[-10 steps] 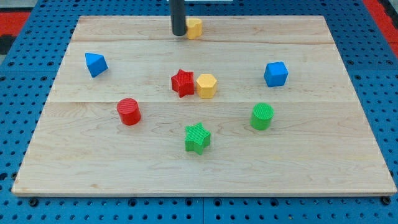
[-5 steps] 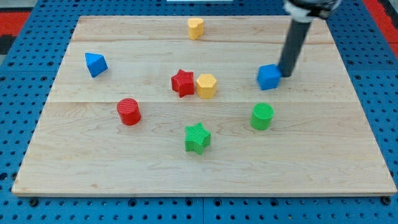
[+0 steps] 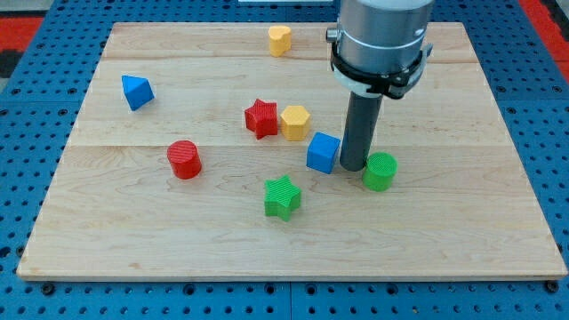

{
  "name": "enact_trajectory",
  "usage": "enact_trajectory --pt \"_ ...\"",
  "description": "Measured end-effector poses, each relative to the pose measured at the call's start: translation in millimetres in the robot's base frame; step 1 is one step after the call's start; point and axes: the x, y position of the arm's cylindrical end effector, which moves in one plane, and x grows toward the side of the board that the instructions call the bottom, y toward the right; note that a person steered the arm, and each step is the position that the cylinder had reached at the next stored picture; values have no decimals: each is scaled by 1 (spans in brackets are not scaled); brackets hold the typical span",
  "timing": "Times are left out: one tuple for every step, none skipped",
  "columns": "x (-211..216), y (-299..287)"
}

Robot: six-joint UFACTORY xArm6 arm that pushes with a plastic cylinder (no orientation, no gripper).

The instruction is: Move the blue cube to the bottom left of the yellow heart

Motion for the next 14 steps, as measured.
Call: enact_trajectory --pt "-19 -82" --pt "5 -119" --pt "6 -142" --pt "-14 -144" --pt "-30 -134" --pt "-31 -91" --pt "-38 -62" --pt "-54 -73" --pt "-82 -114" --pt "-94 -129" --pt "-104 -92" --pt "-72 -92" --pt "-69 -81" --pt "-123 -100"
